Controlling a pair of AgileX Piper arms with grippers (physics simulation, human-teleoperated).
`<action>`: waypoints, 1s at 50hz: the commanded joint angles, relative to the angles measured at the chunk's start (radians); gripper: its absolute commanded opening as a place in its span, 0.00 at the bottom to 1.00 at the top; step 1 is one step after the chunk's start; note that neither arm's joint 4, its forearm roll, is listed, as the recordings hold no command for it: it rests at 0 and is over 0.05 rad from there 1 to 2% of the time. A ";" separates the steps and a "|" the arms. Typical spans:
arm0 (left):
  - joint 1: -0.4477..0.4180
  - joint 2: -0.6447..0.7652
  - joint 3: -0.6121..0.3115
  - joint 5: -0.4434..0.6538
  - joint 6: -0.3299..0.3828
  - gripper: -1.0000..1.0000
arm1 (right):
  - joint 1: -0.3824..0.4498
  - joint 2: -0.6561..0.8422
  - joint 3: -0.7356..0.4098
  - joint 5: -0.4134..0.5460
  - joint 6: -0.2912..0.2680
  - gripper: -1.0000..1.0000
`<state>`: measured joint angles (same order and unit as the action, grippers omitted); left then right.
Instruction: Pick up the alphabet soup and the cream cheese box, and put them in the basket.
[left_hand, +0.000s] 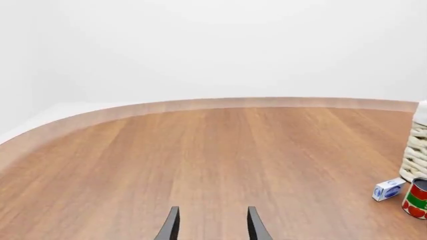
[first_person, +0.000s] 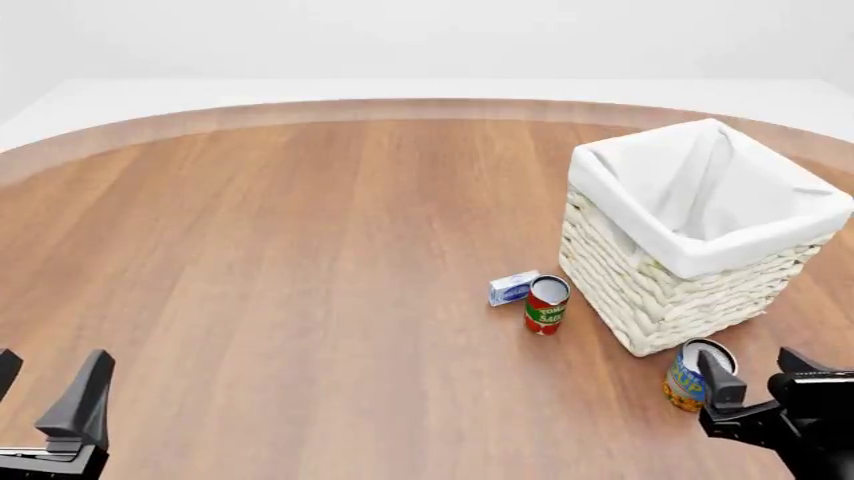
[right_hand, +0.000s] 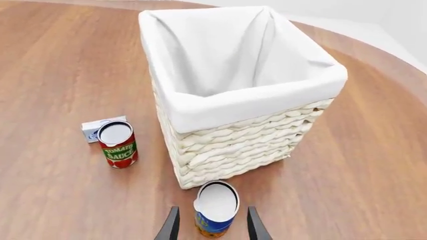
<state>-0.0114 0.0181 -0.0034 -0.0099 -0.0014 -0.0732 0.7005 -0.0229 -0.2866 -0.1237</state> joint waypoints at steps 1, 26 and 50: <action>-0.001 -0.001 0.000 0.000 0.000 1.00 | -0.007 0.054 0.023 -0.081 0.018 1.00; -0.001 -0.001 0.000 0.000 0.000 1.00 | -0.023 0.283 0.023 -0.283 0.020 1.00; -0.001 -0.001 0.000 0.000 0.000 1.00 | -0.033 0.472 0.023 -0.446 0.020 1.00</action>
<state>-0.0114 0.0177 -0.0034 -0.0095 -0.0014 -0.0956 1.1095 -0.0229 -0.6341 -0.1185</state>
